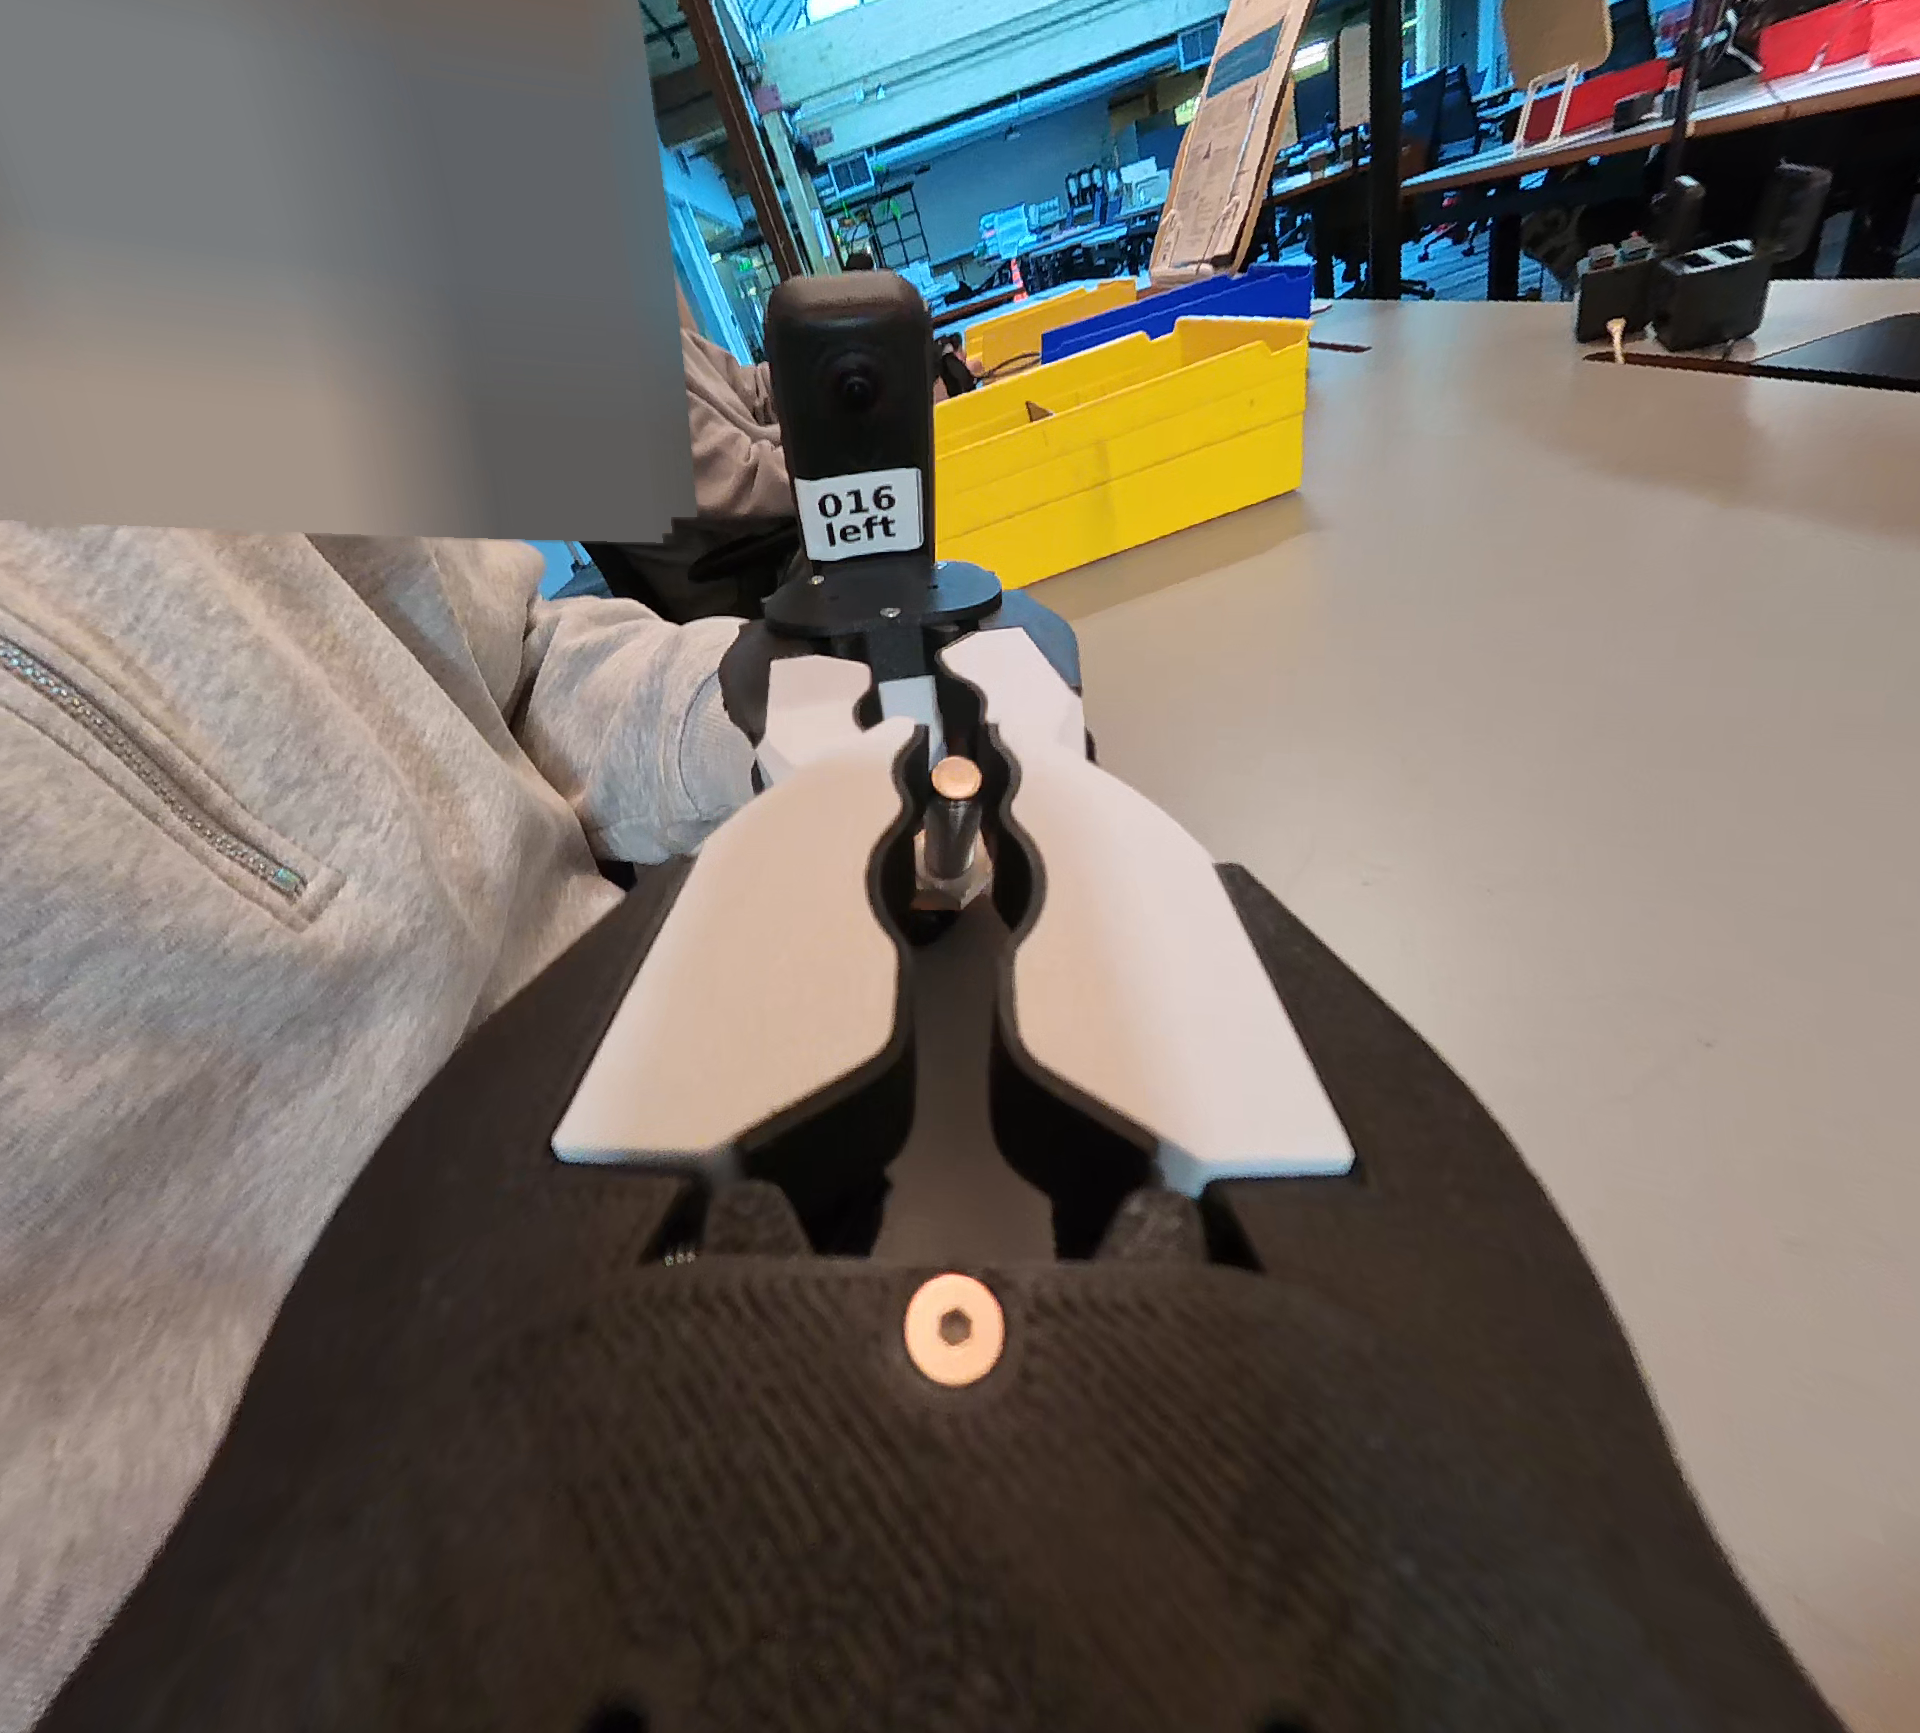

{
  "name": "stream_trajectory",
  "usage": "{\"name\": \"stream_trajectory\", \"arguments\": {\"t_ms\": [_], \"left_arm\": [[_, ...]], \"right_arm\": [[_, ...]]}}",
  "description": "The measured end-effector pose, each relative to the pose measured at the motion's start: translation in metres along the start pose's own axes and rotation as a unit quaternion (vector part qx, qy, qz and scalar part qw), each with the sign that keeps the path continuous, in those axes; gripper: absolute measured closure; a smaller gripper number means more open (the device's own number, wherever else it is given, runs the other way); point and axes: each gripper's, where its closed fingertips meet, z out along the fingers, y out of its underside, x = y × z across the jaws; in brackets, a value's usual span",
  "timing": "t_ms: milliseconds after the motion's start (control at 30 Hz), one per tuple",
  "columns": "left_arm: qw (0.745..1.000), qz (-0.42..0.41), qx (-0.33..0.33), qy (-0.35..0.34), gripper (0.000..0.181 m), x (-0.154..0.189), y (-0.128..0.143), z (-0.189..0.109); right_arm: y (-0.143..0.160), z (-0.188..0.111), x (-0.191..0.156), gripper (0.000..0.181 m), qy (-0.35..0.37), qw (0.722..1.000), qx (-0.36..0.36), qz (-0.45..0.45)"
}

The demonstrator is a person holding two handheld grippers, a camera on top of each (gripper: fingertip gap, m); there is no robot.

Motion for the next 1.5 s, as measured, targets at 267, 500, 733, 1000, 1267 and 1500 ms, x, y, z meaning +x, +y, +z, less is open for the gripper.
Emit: {"name": "stream_trajectory", "arguments": {"t_ms": [267,500,733,1000,1267,1500], "left_arm": [[1.0,0.009,-0.009,0.001,0.162,0.0017,0.0017,0.0007],[1.0,0.014,-0.015,0.004,0.164,0.0039,0.0033,0.0019],[1.0,0.017,-0.022,0.006,0.164,0.0061,0.0049,0.0033],[1.0,0.007,-0.024,0.011,0.162,0.0066,0.0058,0.0038],[1.0,0.004,-0.02,0.012,0.156,0.0061,0.0049,0.0033],[1.0,0.019,-0.024,0.001,0.161,0.0045,0.0051,0.0034]], "right_arm": [[0.005,0.0017,-0.0015,0.172,0.007,0.999,-0.021,-0.024],[0.0053,0.0019,-0.0023,0.172,0.007,1.0,-0.018,-0.018],[0.0056,0.0034,-0.0045,0.172,0.004,1.0,-0.016,-0.017],[0.0046,0.0036,-0.0056,0.172,0.003,1.0,-0.012,-0.018],[0.0035,0.0024,-0.005,0.172,0.008,1.0,-0.013,-0.026],[0.0035,0.0017,-0.0031,0.172,0.01,1.0,-0.012,-0.02]]}}
